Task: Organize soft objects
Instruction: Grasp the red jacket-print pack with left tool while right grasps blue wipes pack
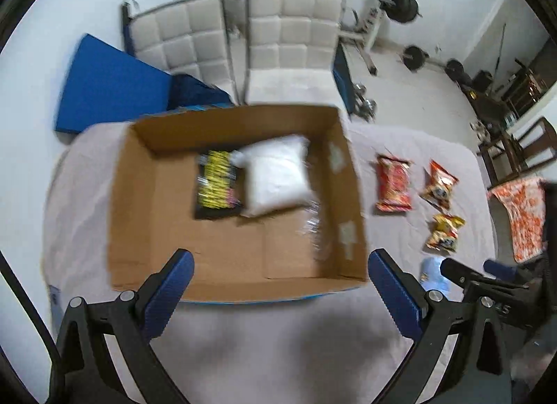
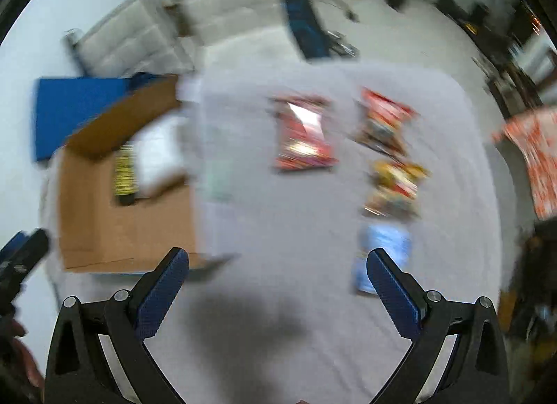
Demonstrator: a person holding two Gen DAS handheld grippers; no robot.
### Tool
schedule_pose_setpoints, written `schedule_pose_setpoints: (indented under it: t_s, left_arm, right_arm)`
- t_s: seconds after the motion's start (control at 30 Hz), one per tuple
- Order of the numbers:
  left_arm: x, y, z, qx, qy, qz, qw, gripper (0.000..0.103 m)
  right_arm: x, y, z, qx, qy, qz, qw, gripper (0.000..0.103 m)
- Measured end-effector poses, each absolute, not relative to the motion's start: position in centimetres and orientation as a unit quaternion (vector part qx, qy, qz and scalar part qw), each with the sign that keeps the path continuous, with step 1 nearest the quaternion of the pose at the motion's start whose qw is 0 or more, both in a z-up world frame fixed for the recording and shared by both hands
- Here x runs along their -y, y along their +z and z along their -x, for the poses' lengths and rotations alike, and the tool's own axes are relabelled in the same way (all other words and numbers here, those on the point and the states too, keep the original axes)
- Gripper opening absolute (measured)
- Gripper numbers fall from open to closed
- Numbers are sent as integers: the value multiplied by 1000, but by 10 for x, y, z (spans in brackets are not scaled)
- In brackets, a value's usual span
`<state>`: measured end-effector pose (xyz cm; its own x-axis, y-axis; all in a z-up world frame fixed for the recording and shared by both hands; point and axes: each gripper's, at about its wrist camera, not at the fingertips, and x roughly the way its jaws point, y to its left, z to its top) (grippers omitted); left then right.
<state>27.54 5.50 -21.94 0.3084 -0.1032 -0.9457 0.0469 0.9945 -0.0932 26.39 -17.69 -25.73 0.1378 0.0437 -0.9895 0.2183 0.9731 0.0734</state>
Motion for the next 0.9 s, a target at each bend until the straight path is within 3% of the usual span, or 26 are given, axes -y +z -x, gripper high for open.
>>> schedule_pose_setpoints:
  t_s: [0.27, 0.33, 0.4, 0.43, 0.57, 0.9]
  left_arm:
    - [40, -264, -293, -630, -86, -16, 772, 103]
    - [57, -267, -297, -634, -92, -23, 767, 103]
    - [75, -269, -304, -638, -103, -27, 763, 103]
    - [82, -270, -307, -639, -105, -30, 761, 103]
    - [109, -273, -325, -648, -121, -28, 751, 103]
    - [166, -337, -408, -694, -115, -17, 711, 103]
  right_arm:
    - [289, -382, -240, -723, -137, -155, 659, 101]
    - [296, -406, -238, -741, -126, -173, 637, 94]
    - [297, -422, -237, -754, -118, -173, 622, 69]
    - [298, -429, -236, -761, -114, -170, 616, 63]
    - [317, -428, -233, -761, -97, -190, 612, 50]
    - [432, -373, -258, -717, -137, -195, 655, 40]
